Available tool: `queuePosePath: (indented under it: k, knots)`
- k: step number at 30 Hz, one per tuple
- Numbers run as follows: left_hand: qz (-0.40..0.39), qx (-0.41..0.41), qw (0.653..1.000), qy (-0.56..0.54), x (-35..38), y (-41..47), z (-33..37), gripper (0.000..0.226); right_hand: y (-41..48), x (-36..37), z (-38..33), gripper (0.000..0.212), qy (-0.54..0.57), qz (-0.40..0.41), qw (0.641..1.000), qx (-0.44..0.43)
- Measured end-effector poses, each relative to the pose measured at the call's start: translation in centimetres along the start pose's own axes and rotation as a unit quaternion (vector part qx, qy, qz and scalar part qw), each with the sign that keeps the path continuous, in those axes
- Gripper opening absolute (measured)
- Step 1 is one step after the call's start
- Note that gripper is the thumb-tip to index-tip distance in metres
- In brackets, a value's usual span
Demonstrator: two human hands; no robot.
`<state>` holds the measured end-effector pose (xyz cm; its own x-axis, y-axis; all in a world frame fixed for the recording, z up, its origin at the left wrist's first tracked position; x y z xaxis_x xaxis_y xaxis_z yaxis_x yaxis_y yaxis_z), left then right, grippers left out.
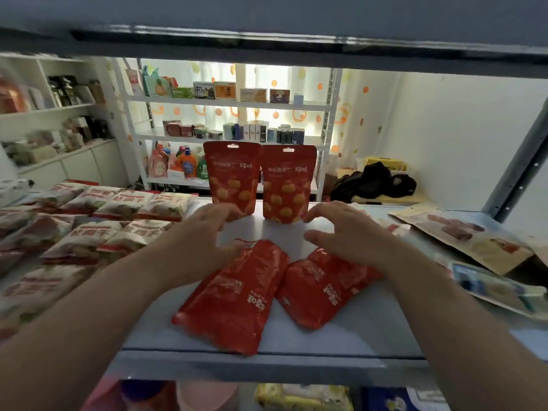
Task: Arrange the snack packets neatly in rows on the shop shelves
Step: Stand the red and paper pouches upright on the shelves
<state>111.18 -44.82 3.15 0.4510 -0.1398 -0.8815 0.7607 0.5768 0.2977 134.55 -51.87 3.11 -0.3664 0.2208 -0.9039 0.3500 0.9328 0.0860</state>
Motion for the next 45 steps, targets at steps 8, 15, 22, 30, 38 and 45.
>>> queuePosePath:
  k: [8,15,22,30,38,45]
  knots:
    - [-0.112,-0.025,0.99,0.079,6.1,-7.4,4.7,0.091,-6.9,3.4,2.8,0.075,-0.095,-0.031,0.995,-0.026]
    - [-0.027,-0.023,0.998,0.045,7.1,-10.9,6.2,0.099,-9.0,4.6,3.0,0.108,-0.074,-0.064,0.991,-0.095]
    - [0.046,0.034,0.997,0.057,6.6,-12.5,7.6,0.07,-11.7,5.7,1.6,0.109,-0.091,-0.056,0.985,-0.138]
    - [0.14,0.092,0.986,-0.001,0.5,-12.5,7.6,0.04,-13.2,4.8,-0.5,0.087,-0.033,-0.045,0.985,-0.161]
    - [0.22,0.04,0.975,-0.004,-6.3,-8.9,1.9,0.019,-11.4,2.2,-3.4,0.039,0.128,-0.005,0.984,-0.121]
    - [0.154,0.021,0.988,-0.011,-7.6,-3.3,-2.3,0.019,-6.4,0.8,-2.5,0.023,0.261,0.05,0.964,-0.008]
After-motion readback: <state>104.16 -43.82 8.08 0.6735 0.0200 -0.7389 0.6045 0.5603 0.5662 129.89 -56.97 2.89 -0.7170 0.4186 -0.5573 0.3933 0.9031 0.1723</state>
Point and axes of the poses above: each hand's wrist, its own y-axis towards the middle knuckle, its own x-axis out of the palm, z = x × y, the point moved 8 cm from there along y, towards the middle knuckle, and after that the axes turned 14 degrees about x, right-handed, at the moved point
